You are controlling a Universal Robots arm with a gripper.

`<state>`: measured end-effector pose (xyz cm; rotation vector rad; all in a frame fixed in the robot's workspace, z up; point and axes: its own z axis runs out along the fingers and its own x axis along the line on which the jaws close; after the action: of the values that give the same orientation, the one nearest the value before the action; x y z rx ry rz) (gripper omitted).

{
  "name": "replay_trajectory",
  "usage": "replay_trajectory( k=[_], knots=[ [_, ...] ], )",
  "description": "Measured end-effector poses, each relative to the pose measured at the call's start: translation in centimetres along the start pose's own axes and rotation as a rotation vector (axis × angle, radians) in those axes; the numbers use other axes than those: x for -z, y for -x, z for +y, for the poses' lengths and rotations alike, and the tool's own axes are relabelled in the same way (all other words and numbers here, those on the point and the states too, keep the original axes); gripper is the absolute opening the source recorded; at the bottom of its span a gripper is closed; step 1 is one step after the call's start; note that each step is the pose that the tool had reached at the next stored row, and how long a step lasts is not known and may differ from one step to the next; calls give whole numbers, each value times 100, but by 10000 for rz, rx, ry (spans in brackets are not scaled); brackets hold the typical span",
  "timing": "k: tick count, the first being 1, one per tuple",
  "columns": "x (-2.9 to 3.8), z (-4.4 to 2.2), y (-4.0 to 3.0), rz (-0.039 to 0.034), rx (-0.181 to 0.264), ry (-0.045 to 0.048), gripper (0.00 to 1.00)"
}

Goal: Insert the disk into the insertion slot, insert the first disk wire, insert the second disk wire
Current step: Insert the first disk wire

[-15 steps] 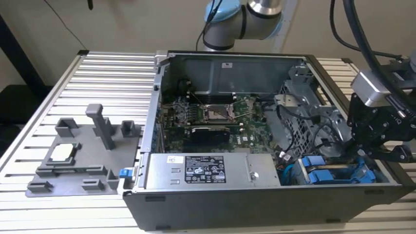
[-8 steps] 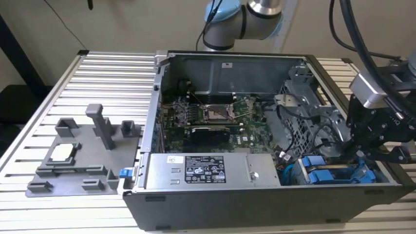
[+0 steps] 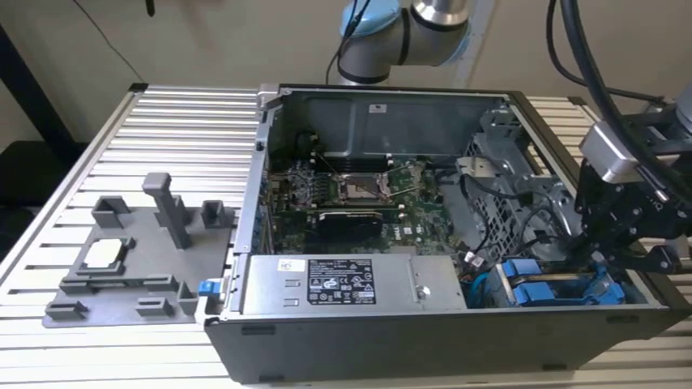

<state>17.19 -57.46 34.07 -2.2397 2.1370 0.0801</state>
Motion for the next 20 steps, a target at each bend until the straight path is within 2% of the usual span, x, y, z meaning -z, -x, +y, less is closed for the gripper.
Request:
replay_trajectory(
  k=[12, 20],
  knots=[
    [-13, -13, -2, 0, -1, 0, 19],
    [-60, -14, -5, 3, -43, -3, 19]
  ],
)
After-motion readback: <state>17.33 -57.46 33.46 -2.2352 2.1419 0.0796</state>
